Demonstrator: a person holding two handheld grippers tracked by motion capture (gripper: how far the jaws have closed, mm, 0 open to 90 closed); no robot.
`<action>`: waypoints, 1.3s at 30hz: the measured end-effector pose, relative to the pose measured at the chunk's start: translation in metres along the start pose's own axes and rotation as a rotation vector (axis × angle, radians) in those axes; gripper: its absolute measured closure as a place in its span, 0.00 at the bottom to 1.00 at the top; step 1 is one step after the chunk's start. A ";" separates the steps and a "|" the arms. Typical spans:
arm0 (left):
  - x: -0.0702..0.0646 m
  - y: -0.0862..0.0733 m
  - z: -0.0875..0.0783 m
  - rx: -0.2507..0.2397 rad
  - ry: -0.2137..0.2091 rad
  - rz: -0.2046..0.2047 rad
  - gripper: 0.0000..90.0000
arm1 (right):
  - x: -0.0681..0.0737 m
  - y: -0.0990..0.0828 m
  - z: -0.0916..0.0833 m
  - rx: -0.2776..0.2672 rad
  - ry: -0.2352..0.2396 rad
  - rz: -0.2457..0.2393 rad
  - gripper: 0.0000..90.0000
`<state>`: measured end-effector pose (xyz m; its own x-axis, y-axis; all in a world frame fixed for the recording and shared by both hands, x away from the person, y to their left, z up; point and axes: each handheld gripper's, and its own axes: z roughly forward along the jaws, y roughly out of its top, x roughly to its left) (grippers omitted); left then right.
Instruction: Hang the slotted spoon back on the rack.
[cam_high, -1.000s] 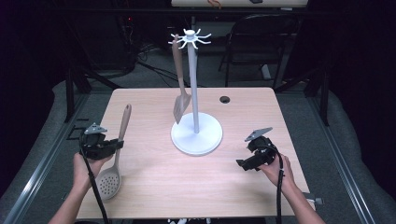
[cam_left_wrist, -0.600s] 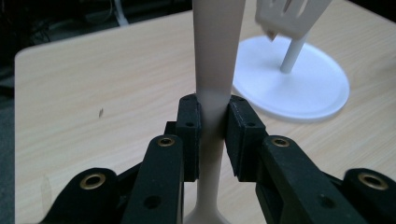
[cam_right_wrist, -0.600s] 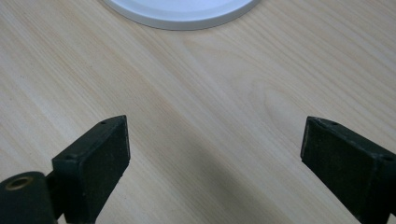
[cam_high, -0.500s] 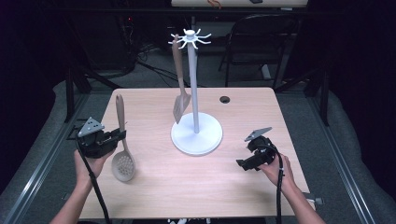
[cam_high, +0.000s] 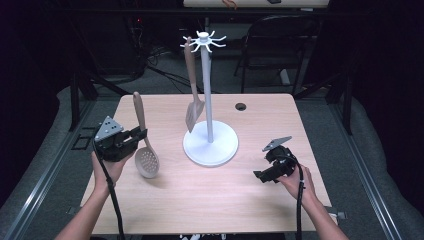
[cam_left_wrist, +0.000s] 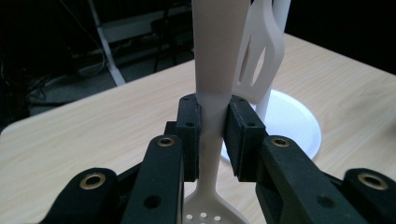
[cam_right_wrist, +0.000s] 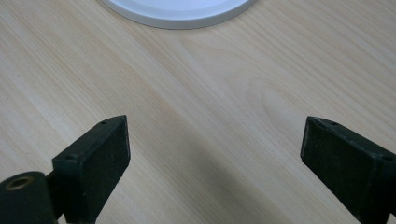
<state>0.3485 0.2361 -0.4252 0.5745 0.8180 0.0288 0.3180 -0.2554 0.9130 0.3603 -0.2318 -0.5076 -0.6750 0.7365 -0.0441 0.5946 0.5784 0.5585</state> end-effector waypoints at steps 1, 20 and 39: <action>-0.001 0.002 0.001 -0.004 -0.003 0.004 0.85 | 0.000 0.000 0.000 0.004 -0.001 0.001 0.09; -0.028 0.034 0.035 -0.010 -0.068 0.066 0.85 | -0.001 -0.002 -0.001 0.007 -0.004 0.003 0.09; -0.048 0.075 0.063 -0.044 -0.112 0.084 0.85 | -0.001 -0.002 -0.001 0.009 -0.006 0.002 0.09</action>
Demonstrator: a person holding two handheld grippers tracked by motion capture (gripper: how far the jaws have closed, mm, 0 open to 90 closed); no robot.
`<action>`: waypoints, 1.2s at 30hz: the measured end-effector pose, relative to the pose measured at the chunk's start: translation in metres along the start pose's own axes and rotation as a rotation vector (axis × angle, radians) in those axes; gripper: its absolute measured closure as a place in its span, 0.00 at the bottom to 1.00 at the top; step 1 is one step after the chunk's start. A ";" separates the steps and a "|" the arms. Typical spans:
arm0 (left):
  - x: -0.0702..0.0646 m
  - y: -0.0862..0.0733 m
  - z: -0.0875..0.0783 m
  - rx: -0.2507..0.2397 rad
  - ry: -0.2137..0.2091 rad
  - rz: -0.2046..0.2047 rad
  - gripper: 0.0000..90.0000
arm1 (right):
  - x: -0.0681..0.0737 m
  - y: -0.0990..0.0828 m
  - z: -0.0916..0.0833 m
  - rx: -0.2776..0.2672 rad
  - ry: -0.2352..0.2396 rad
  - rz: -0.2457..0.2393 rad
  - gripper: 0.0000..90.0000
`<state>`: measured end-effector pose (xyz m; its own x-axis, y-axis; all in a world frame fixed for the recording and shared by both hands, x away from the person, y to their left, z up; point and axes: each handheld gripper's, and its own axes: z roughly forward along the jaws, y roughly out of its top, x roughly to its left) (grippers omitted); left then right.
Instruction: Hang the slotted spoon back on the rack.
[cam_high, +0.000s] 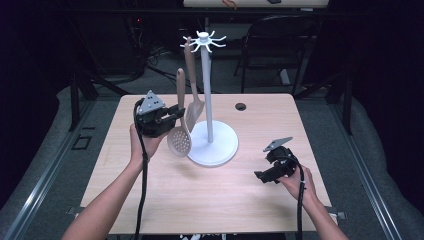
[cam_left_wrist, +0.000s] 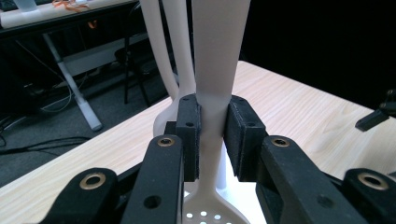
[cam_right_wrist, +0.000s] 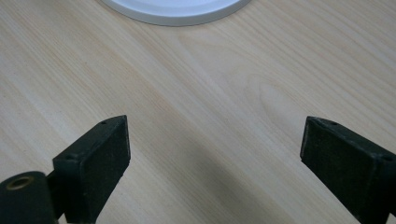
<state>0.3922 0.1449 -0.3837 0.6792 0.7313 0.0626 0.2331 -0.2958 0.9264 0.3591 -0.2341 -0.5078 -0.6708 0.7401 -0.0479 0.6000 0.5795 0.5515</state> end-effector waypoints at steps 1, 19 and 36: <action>0.000 0.002 0.001 -0.001 -0.001 -0.002 0.85 | 0.000 0.000 0.000 -0.002 -0.002 0.001 0.09; -0.007 0.036 0.005 -0.031 0.037 -0.023 0.85 | 0.000 0.000 0.000 -0.002 -0.001 0.000 0.09; -0.014 0.046 0.017 0.014 0.116 -0.031 0.85 | 0.001 0.000 0.000 -0.005 0.003 -0.004 0.09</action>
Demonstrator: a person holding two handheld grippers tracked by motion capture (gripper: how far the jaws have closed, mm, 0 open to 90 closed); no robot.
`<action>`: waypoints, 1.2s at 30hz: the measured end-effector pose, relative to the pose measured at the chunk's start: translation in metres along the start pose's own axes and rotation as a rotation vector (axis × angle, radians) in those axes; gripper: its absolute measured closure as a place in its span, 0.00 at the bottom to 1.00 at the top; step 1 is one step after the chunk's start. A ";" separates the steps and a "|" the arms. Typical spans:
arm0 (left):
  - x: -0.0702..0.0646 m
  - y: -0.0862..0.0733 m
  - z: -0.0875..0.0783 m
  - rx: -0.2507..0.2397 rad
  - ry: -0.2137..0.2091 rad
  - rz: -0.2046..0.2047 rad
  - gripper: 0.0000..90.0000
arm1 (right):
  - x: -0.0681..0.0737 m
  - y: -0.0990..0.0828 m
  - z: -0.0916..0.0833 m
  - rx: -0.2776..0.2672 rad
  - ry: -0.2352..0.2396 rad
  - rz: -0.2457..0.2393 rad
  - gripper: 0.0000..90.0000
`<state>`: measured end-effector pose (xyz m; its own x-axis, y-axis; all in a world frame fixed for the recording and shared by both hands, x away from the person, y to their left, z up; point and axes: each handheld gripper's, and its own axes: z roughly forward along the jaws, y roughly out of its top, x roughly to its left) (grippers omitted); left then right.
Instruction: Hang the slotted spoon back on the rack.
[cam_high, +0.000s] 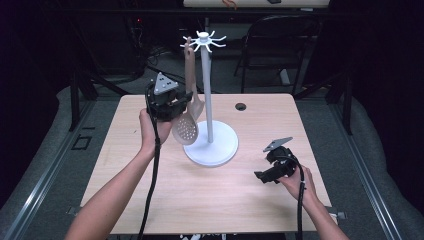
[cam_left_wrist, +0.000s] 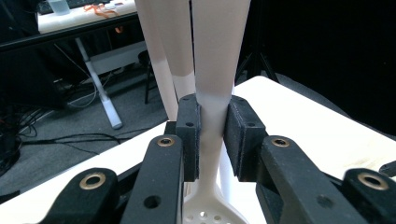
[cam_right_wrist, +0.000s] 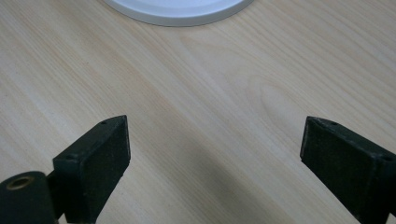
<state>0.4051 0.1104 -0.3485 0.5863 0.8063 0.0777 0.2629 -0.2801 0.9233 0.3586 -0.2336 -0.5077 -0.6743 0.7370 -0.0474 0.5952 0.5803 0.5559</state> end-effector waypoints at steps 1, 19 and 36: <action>-0.001 0.000 0.001 0.003 -0.002 0.001 0.85 | 0.000 0.000 0.000 0.000 0.000 0.000 0.09; -0.002 0.004 0.016 0.018 -0.007 -0.033 0.85 | 0.000 0.000 0.000 0.002 -0.004 -0.006 0.09; -0.001 -0.002 0.018 -0.001 -0.031 -0.014 0.74 | 0.000 0.000 0.001 -0.003 0.005 -0.005 0.09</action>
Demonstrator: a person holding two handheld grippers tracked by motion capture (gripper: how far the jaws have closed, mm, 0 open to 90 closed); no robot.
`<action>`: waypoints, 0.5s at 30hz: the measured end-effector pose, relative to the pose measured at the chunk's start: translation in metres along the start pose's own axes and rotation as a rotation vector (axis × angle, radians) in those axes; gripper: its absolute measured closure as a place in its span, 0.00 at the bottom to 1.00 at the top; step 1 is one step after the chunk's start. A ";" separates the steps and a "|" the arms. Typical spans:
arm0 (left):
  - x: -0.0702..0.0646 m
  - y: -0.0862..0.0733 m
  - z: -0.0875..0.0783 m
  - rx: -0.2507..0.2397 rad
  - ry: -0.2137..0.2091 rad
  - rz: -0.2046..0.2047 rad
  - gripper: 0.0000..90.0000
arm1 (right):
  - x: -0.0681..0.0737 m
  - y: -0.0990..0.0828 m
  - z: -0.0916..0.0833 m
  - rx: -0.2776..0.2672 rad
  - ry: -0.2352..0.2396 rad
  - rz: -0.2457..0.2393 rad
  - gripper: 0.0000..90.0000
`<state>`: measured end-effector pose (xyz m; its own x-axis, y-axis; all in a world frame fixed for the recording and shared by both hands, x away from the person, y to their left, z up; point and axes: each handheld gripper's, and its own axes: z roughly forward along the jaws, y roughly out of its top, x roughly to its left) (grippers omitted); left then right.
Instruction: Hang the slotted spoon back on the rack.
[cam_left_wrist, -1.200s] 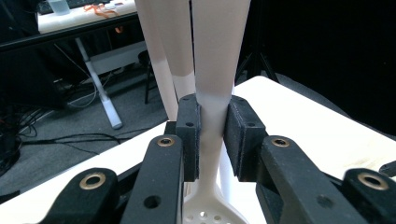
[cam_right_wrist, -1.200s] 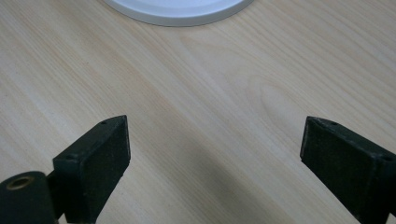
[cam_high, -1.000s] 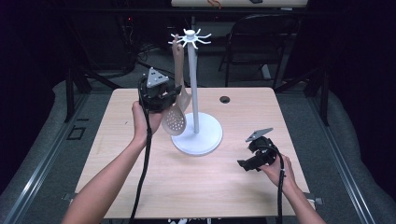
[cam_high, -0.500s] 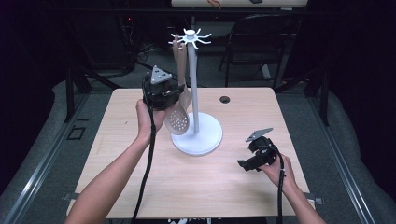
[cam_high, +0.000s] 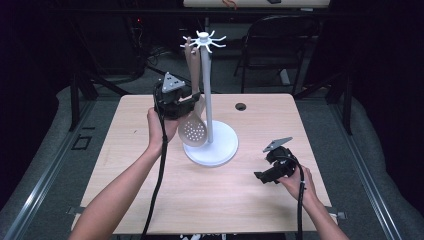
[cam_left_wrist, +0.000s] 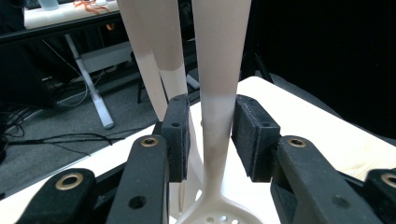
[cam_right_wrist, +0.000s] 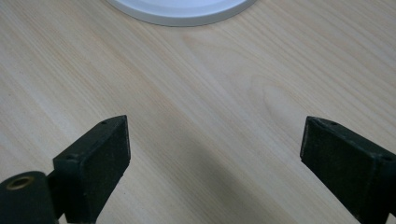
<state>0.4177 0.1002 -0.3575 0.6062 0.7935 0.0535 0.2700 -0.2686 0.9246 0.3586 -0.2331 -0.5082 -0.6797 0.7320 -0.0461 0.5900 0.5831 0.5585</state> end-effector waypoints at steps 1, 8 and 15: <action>0.000 -0.001 -0.001 -0.003 0.001 -0.003 0.74 | 0.000 0.000 0.000 0.003 0.002 0.001 0.09; 0.000 -0.010 -0.005 0.003 0.012 -0.002 0.55 | 0.000 0.000 -0.001 0.007 -0.001 0.001 0.09; 0.006 -0.023 -0.019 0.017 0.019 0.000 0.35 | 0.000 0.000 -0.001 0.002 0.001 0.005 0.08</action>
<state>0.4012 0.1217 -0.3719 0.5916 0.8040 0.0608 0.2832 -0.2778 0.9180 0.3578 -0.2335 -0.5074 -0.6770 0.7348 -0.0421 0.5944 0.5796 0.5574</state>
